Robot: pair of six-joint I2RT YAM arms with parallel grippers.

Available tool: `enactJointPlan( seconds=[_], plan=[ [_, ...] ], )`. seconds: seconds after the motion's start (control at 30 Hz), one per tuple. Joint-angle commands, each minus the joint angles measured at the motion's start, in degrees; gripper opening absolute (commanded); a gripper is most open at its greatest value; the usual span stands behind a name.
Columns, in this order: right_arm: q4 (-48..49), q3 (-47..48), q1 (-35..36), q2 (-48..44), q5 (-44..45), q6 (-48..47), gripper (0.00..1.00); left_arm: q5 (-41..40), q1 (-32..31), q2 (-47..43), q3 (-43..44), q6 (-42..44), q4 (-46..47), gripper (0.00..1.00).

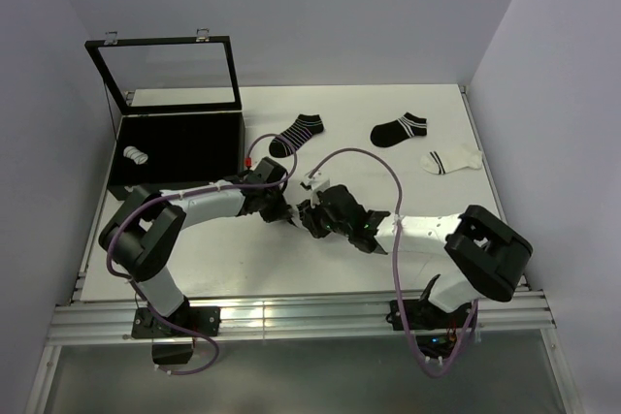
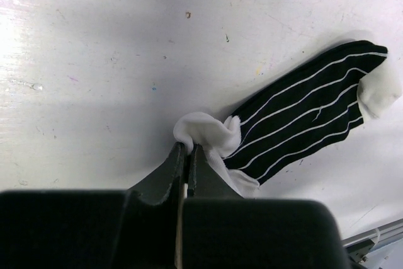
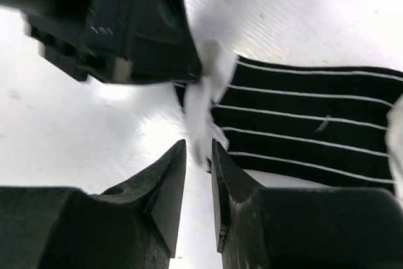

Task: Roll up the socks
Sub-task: Roll the sock at the center of the board.

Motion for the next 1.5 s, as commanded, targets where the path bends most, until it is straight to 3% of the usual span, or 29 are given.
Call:
enactJointPlan(
  seconds=[0.0, 0.4, 0.87, 1.13, 1.27, 1.4, 1.47],
  plan=[
    [6.5, -1.1, 2.3, 0.4, 8.7, -6.5, 0.31, -1.4, -0.3, 0.8, 1.1, 2.0, -3.7, 0.00],
    [9.5, 1.3, 10.6, 5.4, 16.6, -12.2, 0.38, -0.6, -0.2, 1.3, 1.5, 2.4, -4.0, 0.00],
    [9.7, 4.4, 11.2, 15.7, 18.7, -11.9, 0.39, 0.3, -0.3, 1.0, 1.1, 2.4, -3.4, 0.00],
    [4.6, 6.4, 11.0, 20.0, 20.7, -7.6, 0.38, 0.8, -0.3, 0.5, 0.8, 2.4, -3.3, 0.00],
    [2.2, 6.5, 10.0, 21.2, 20.2, -4.9, 0.28, 0.8, -0.3, 0.0, 0.6, 2.4, -3.5, 0.00],
    [1.4, 6.2, 7.7, 21.0, 15.9, -3.2, 0.02, 0.8, -0.3, -0.9, 0.6, 2.2, -3.5, 0.00],
    [1.0, 6.1, 6.7, 20.5, 13.0, -2.8, 0.00, 0.8, -0.2, -1.5, 0.4, 2.0, -3.2, 0.01]
  ],
)
